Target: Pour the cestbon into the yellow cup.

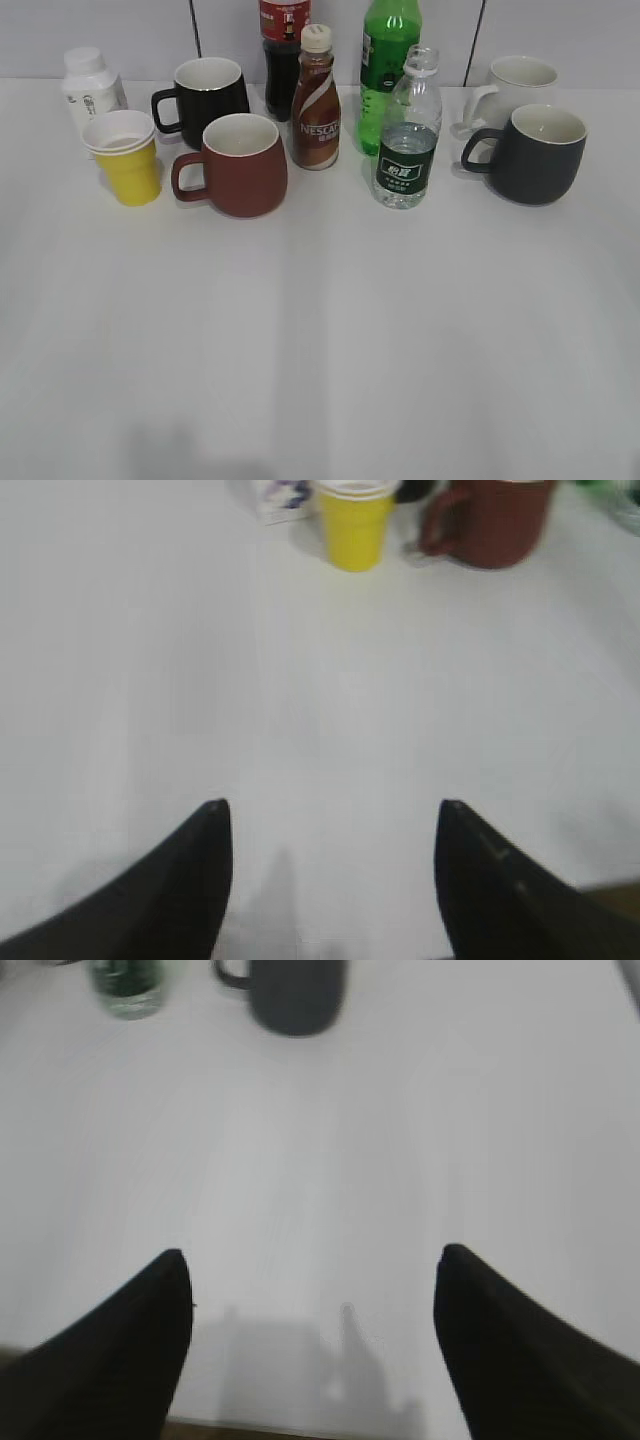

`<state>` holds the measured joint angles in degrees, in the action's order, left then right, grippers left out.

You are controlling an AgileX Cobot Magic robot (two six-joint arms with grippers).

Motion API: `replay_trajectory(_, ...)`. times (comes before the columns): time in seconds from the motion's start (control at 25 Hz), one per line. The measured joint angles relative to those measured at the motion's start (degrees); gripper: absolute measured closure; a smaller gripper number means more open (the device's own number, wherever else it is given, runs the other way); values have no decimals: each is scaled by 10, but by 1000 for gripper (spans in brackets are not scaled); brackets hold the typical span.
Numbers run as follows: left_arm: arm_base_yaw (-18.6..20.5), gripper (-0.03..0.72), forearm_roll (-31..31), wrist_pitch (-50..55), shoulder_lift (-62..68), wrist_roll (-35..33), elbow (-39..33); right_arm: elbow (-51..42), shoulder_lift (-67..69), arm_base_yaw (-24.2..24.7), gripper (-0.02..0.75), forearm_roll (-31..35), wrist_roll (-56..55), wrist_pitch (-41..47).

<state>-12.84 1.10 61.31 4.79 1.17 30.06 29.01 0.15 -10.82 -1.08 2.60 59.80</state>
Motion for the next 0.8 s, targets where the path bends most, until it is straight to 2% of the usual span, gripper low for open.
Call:
replay_trajectory(0.12,49,205,0,0,0,0,0,0,-4,61,174,0,0,-1)
replay_trajectory(0.28,92,205,0,0,-19,0,0,0,-4,73,174,0,0,-1)
replay_trajectory(0.8,91,205,0,-2,-52,0,0,0,-5,74,174,0,0,-1)
